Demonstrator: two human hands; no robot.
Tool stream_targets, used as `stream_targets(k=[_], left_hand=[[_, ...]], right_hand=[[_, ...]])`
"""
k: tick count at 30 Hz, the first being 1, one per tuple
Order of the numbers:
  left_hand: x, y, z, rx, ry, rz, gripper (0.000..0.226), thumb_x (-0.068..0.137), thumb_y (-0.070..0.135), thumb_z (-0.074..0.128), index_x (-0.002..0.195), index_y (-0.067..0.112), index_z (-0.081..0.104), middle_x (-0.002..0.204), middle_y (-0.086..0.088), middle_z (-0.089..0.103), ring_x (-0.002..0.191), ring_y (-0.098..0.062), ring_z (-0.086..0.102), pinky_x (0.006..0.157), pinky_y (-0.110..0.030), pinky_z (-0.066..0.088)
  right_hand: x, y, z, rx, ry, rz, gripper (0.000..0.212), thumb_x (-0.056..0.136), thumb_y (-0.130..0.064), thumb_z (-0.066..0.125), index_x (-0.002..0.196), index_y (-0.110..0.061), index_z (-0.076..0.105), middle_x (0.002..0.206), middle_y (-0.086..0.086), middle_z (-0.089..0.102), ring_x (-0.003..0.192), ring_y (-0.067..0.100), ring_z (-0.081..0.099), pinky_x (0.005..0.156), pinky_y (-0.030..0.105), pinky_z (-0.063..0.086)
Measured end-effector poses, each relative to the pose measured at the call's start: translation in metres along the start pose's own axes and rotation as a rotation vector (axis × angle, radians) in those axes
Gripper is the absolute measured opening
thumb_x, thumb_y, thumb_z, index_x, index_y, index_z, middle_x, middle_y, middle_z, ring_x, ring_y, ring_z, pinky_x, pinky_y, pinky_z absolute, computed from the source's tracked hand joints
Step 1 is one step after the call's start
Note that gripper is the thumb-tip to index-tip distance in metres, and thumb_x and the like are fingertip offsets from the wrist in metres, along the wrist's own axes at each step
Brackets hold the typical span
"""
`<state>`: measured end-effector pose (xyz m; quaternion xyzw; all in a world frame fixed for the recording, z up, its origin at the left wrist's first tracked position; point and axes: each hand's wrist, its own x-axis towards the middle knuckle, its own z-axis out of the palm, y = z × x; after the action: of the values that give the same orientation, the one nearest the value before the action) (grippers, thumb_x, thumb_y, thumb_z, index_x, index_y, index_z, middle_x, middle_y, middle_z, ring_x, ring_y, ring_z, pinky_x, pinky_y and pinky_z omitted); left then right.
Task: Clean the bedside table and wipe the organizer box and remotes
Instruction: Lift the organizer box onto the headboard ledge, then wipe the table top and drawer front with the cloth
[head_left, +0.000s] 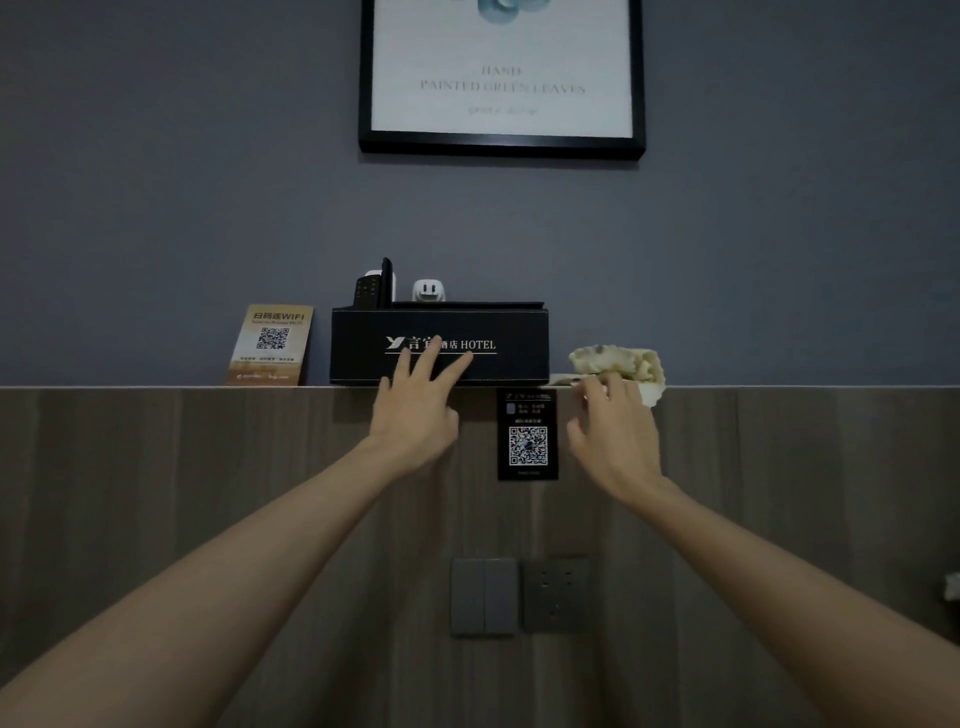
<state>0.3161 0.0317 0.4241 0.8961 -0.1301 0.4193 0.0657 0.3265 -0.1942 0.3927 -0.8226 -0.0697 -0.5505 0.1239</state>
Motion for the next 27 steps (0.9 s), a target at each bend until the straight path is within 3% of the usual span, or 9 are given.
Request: stream_targets(k=[4, 7, 13, 17, 21, 27], left_hand=[[0.002, 0.016, 0.018, 0.007, -0.109, -0.071, 0.066, 0.097, 0.027, 0.045, 0.152, 0.040, 0.010, 0.162, 0.001, -0.014, 0.146, -0.041, -0.007, 0.117, -0.059, 0.012], [0.002, 0.020, 0.030, -0.023, -0.044, -0.102, 0.058, 0.100, 0.035, 0.040, 0.151, 0.041, 0.013, 0.162, 0.002, -0.012, 0.146, -0.041, -0.007, 0.114, -0.062, 0.014], [0.002, 0.019, 0.031, -0.037, -0.050, -0.111, 0.062, 0.098, 0.037, 0.044, 0.151, 0.041, 0.013, 0.162, 0.004, -0.013, 0.146, -0.040, -0.009, 0.113, -0.062, 0.016], [0.006, 0.019, 0.023, -0.051, -0.124, -0.129, 0.065, 0.097, 0.037, 0.048, 0.151, 0.042, 0.013, 0.161, 0.005, -0.014, 0.147, -0.039, -0.010, 0.114, -0.061, 0.016], [0.005, 0.017, 0.020, -0.056, -0.177, -0.127, 0.069, 0.096, 0.035, 0.050, 0.151, 0.044, 0.010, 0.160, 0.006, -0.017, 0.146, -0.037, -0.014, 0.113, -0.064, 0.015], [0.011, 0.024, -0.001, -0.007, -0.290, -0.139, 0.075, 0.092, 0.034, 0.057, 0.152, 0.042, 0.012, 0.162, 0.001, -0.012, 0.147, -0.039, -0.004, 0.114, -0.065, 0.014]], right_hand=[[0.003, 0.038, 0.003, -0.011, -0.237, 0.170, 0.053, 0.088, -0.016, 0.054, 0.139, -0.018, 0.041, 0.149, 0.005, 0.035, 0.130, 0.028, 0.037, 0.094, 0.047, 0.046], [0.014, 0.055, 0.008, -0.010, -0.301, 0.185, 0.055, 0.092, -0.015, 0.046, 0.145, -0.020, 0.032, 0.146, 0.005, 0.041, 0.128, 0.030, 0.042, 0.090, 0.045, 0.045], [0.029, 0.065, 0.022, -0.097, -0.242, 0.100, 0.034, 0.093, -0.015, 0.055, 0.125, -0.013, 0.044, 0.128, 0.007, 0.044, 0.114, 0.029, 0.048, 0.067, 0.037, 0.041], [0.041, 0.062, 0.021, -0.032, -0.149, 0.106, 0.022, 0.097, -0.018, 0.053, 0.117, -0.010, 0.051, 0.121, 0.008, 0.054, 0.107, 0.032, 0.054, 0.068, 0.036, 0.040], [0.044, 0.060, 0.016, -0.040, -0.123, 0.102, 0.020, 0.092, 0.000, 0.045, 0.108, -0.008, 0.055, 0.111, 0.013, 0.061, 0.095, 0.033, 0.059, 0.066, 0.035, 0.041], [0.032, 0.057, -0.017, 0.123, -0.019, 0.023, 0.010, 0.097, -0.012, 0.047, 0.095, -0.007, 0.055, 0.106, 0.012, 0.057, 0.092, 0.030, 0.055, 0.070, 0.040, 0.047]])
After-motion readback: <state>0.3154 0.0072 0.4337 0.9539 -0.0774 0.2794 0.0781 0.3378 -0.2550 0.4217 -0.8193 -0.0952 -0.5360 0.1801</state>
